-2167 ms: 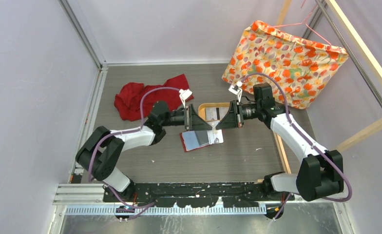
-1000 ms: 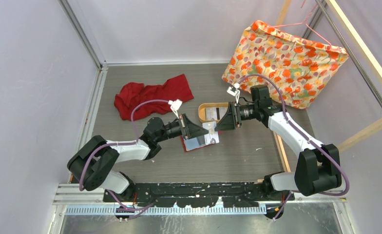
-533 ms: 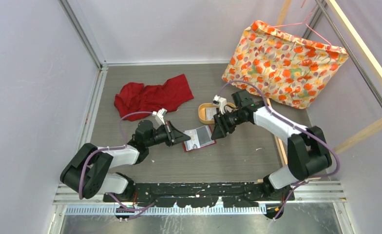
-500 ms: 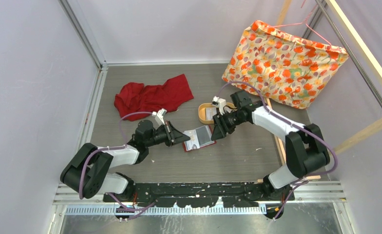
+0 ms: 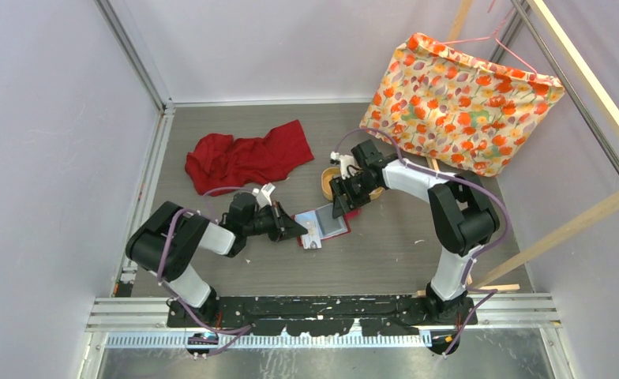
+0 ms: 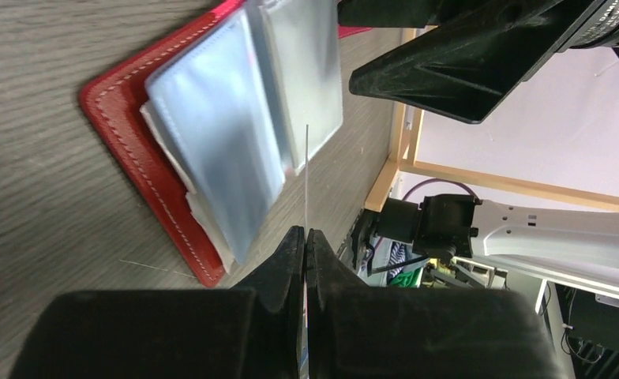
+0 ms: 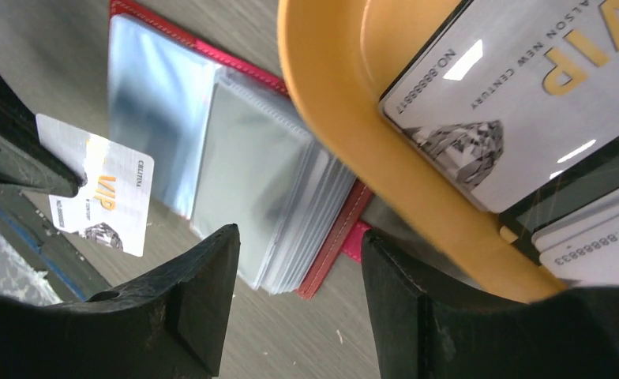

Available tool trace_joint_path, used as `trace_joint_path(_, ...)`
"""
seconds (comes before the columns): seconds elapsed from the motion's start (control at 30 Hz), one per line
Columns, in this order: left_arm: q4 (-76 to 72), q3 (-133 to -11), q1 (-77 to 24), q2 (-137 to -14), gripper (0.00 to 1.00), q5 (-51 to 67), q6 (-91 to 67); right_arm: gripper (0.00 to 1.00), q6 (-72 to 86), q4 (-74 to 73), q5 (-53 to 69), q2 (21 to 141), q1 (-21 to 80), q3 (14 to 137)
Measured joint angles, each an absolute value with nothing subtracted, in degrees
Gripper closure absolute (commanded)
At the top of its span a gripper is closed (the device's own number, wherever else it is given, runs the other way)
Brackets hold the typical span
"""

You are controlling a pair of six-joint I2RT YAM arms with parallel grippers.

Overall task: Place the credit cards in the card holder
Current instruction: Insert the credit card into the card holder.

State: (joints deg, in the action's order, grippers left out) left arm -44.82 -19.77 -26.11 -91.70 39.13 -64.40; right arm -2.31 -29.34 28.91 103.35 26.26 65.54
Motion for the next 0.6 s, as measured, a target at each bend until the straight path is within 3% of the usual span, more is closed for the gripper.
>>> trace_joint_path(0.13, -46.87, -19.84, -25.80, -94.76, 1.00, 39.18, -65.14, 0.41, -1.13, -28.77, 26.76, 105.45, 27.05, 66.26)
trace_joint_path(0.33, -48.12, -20.47, -25.06, -97.19, 1.00, 39.83, -66.08, 0.56, -0.97, -29.47, 24.71, 106.56, 27.27, 67.26)
trace_joint_path(0.6, -50.92, -21.98, -24.45, -99.26, 1.00, 40.64, -67.53, 0.60, -1.63, -30.28, 24.80, 106.78, 27.29, 67.75)
